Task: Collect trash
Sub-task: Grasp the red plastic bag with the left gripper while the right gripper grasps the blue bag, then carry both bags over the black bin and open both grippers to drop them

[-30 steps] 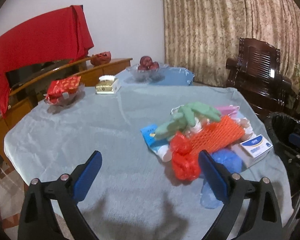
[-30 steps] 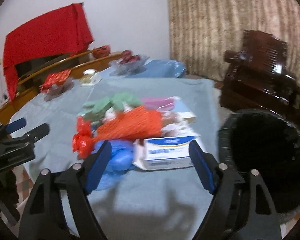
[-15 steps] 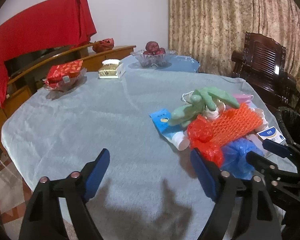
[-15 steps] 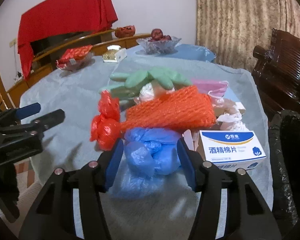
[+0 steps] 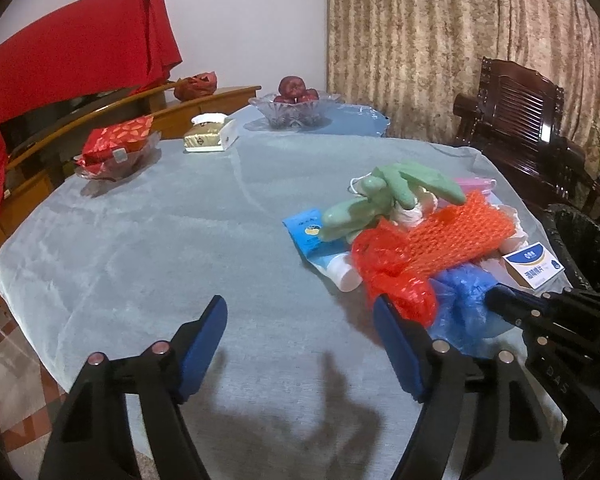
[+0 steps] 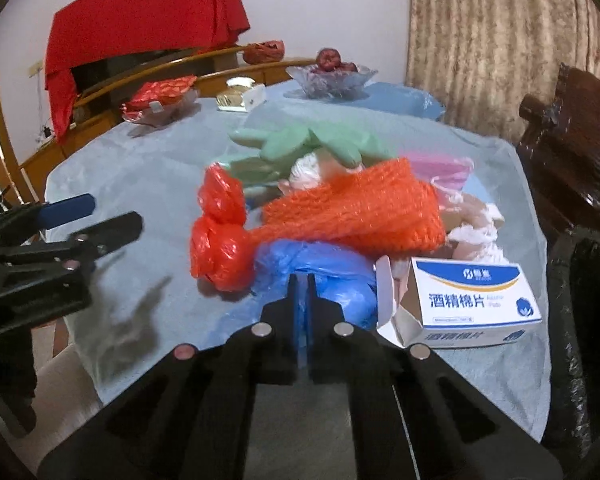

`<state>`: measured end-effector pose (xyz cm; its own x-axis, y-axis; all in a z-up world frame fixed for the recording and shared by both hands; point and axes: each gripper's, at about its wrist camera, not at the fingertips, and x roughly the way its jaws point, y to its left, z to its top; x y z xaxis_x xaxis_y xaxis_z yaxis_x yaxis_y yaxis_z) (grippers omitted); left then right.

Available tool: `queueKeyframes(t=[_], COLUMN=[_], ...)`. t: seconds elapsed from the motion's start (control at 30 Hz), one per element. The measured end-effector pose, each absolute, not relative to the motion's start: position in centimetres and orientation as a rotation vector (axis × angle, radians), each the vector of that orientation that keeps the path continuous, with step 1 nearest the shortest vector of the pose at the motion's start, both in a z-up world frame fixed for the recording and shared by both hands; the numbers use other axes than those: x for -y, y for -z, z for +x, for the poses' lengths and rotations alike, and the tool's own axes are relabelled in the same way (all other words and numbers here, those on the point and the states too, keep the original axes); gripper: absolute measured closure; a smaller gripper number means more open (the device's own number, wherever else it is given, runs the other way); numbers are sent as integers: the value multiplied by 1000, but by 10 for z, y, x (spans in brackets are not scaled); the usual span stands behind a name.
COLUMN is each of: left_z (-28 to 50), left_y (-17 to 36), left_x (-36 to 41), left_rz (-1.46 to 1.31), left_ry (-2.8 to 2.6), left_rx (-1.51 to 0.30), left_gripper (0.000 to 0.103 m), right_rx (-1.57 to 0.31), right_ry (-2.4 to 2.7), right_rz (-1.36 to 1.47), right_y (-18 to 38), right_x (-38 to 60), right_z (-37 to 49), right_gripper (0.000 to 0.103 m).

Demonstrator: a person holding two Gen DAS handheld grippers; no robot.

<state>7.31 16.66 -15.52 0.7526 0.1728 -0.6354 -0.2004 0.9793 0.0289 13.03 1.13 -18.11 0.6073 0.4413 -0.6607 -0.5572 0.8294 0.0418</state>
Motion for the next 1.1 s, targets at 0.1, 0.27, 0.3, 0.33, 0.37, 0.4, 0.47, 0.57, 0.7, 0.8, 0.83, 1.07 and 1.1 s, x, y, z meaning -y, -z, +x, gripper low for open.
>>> queueKeyframes(t=[0.1,0.27,0.3,0.33,0.37,0.4,0.47,0.57,0.7,0.8,0.83,1.07,1.1], left_z=[72,72,73,76,78,80,88,98,112,119,120,104,101], left_y=[152,148,149,150,153,156,165,176,191,200,201,172,164], left_x=[-162,-152,-149,-147,-145,-143,-141,-145,-150,-155,-157,-160,-157], left_rz=[-40,-42,-42,-41,-36,-31,-15,-14,-15,-53,-70,-100,-101], left_ry=[-196,-163,-156,-144,-139,-138,-144,-165,-182,-138,-134,-112,-105], left_rx=[-680,-667,-672,-683,-690,-694,-716,-737,-768,-805,-807,-740,-728], left_gripper=[29,29,28,27,26,26,26,26,29,58,58,71,71], right_rx=[-691,-635,-627,-624,-619,-617,-613,-613,-629,-637,-639,-631,-622], right_ry=[-593,-607,-604,-598,-591,-584,-572,-555,-545,-546,-547,-554,-558], right_rz=[-155,-129,-124,-125,-123,-119,-111,-103,-96,-99,-100,-96,-94], right_y=[168,140,135,132,129,127,125,125,129,133,134,129,125], right_x=[-7,6,10,13,16,20,26,34,36,35,36,35,36], right_z=[126,117,115,115,114,114,112,114,120,121,121,120,119], right_gripper=[101,101,101,101,101,101,101,101,101,101,101,101,101])
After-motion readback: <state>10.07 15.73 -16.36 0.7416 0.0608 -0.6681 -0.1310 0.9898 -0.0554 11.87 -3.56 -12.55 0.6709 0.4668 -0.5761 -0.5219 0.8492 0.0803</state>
